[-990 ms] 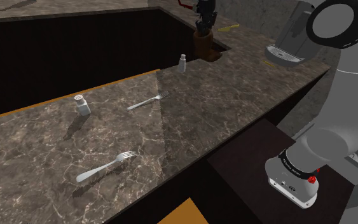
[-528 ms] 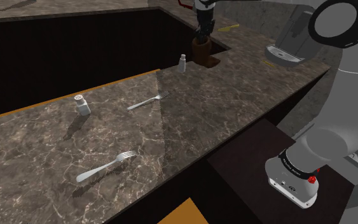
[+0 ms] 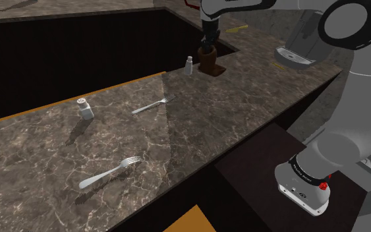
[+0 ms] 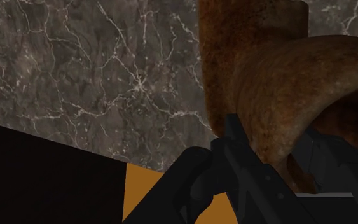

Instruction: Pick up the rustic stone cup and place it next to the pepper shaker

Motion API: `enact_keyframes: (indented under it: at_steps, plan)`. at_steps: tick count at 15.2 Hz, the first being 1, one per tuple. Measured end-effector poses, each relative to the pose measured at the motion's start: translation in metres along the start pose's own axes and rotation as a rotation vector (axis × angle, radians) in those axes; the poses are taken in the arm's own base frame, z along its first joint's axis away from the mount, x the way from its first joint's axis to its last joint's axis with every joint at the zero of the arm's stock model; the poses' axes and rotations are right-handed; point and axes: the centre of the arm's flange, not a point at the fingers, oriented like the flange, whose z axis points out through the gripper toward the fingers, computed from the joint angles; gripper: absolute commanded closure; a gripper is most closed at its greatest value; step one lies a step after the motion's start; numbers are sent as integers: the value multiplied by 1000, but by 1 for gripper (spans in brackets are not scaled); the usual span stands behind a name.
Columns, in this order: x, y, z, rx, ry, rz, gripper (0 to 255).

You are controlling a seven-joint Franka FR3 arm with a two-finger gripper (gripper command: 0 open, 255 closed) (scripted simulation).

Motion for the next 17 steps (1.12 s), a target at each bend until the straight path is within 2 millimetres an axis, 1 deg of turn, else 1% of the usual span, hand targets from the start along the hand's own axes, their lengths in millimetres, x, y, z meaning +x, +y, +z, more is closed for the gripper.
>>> enact_keyframes:
  at_steps: [12, 14, 17]
  plan:
    - [6, -14, 62, 0, 0, 0, 255]
    - [6, -15, 66, 0, 0, 0, 255]
    - [6, -15, 67, 0, 0, 0, 255]
